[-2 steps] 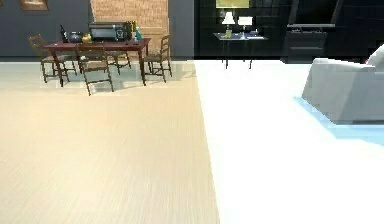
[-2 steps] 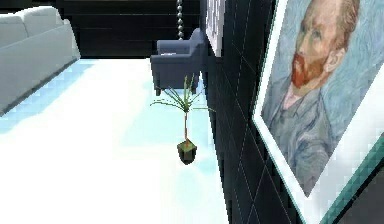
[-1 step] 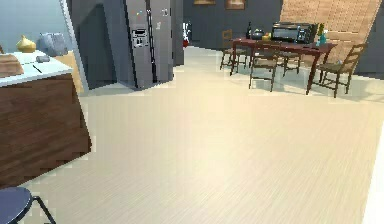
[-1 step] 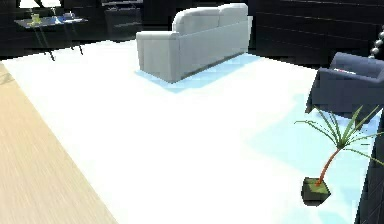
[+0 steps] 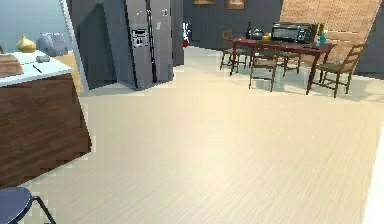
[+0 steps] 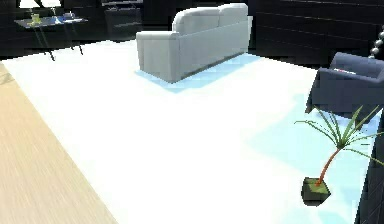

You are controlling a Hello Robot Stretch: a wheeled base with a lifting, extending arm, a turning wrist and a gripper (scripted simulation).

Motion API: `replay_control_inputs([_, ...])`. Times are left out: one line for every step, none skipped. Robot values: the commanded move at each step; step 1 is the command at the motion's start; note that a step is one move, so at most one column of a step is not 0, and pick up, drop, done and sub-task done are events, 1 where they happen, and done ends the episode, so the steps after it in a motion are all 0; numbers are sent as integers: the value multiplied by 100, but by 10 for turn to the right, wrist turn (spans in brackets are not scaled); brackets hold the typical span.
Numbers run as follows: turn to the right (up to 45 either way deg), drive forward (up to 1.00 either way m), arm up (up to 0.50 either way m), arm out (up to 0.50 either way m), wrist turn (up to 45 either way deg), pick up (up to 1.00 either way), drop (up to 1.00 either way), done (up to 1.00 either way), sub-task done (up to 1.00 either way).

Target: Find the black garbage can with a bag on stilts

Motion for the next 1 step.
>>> replay_control_inputs([420, 0, 0, 0, 0, 0, 0, 0, 0])
